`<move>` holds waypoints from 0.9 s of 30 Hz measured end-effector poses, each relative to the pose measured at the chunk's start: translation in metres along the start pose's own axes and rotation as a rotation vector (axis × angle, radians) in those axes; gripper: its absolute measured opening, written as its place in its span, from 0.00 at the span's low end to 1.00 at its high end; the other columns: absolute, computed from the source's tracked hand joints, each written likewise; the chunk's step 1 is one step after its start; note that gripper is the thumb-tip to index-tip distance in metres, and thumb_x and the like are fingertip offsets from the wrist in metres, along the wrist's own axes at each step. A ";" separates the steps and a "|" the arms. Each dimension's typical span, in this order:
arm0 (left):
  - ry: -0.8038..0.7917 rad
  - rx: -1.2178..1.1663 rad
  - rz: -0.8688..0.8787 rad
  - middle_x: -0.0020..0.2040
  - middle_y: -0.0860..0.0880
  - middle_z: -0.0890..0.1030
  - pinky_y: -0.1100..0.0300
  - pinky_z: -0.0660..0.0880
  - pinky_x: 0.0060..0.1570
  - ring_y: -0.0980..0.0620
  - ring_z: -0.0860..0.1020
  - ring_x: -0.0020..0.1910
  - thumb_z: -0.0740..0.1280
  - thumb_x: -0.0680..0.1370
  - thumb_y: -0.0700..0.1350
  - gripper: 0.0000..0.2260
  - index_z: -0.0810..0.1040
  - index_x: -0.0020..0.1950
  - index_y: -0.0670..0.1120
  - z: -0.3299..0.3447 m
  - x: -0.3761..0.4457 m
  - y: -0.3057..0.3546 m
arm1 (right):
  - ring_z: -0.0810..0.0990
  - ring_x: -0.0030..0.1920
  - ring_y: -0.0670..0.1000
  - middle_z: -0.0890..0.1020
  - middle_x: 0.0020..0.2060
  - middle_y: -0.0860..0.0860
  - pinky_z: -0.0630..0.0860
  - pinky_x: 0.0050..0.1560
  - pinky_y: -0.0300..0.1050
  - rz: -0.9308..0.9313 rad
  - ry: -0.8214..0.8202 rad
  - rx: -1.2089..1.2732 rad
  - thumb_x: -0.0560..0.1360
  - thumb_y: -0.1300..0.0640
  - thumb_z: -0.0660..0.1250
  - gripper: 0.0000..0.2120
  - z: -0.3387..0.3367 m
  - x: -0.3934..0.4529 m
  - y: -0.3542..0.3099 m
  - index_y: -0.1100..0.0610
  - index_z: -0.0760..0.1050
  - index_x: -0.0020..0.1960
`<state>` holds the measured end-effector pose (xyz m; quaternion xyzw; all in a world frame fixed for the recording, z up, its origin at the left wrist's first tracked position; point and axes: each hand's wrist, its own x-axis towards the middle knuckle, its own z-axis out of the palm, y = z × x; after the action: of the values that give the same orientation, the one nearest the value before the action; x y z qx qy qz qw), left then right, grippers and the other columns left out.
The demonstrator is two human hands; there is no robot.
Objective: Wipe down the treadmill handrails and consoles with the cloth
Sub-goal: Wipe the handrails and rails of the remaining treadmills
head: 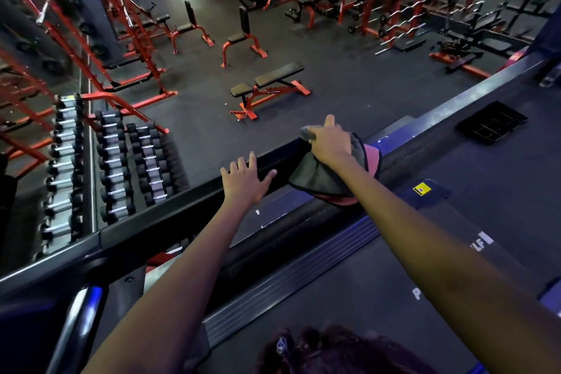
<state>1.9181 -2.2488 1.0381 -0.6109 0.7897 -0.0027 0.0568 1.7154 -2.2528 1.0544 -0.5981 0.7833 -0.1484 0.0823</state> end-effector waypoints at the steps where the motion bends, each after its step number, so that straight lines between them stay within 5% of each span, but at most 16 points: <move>1: -0.015 0.002 -0.003 0.70 0.41 0.66 0.45 0.61 0.64 0.41 0.65 0.68 0.47 0.78 0.66 0.34 0.52 0.77 0.45 -0.001 0.001 0.000 | 0.70 0.58 0.61 0.66 0.60 0.59 0.69 0.56 0.55 -0.044 -0.013 0.000 0.78 0.56 0.59 0.18 0.001 -0.004 0.001 0.46 0.71 0.67; 10: -0.136 -0.010 -0.026 0.74 0.42 0.60 0.45 0.58 0.69 0.42 0.60 0.73 0.47 0.78 0.66 0.35 0.49 0.78 0.46 -0.012 0.005 0.002 | 0.71 0.57 0.60 0.67 0.58 0.58 0.68 0.56 0.55 0.004 0.022 -0.039 0.78 0.56 0.58 0.17 -0.005 0.000 0.010 0.47 0.73 0.65; 16: -0.120 -0.014 -0.016 0.74 0.41 0.61 0.44 0.58 0.69 0.41 0.60 0.73 0.48 0.78 0.66 0.36 0.49 0.77 0.45 -0.011 0.003 0.002 | 0.72 0.53 0.60 0.68 0.56 0.58 0.70 0.53 0.52 -0.220 0.007 -0.003 0.78 0.52 0.61 0.19 0.005 -0.016 0.037 0.43 0.68 0.69; 27: -0.090 0.000 -0.005 0.73 0.41 0.61 0.43 0.58 0.68 0.41 0.61 0.72 0.52 0.75 0.69 0.40 0.50 0.77 0.45 -0.010 0.001 0.002 | 0.67 0.60 0.59 0.67 0.60 0.55 0.64 0.62 0.61 0.031 0.074 0.152 0.80 0.52 0.57 0.17 0.011 -0.009 0.041 0.43 0.68 0.68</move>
<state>1.9150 -2.2498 1.0479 -0.6123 0.7848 0.0249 0.0924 1.6835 -2.2354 1.0299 -0.5720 0.7814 -0.2282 0.1010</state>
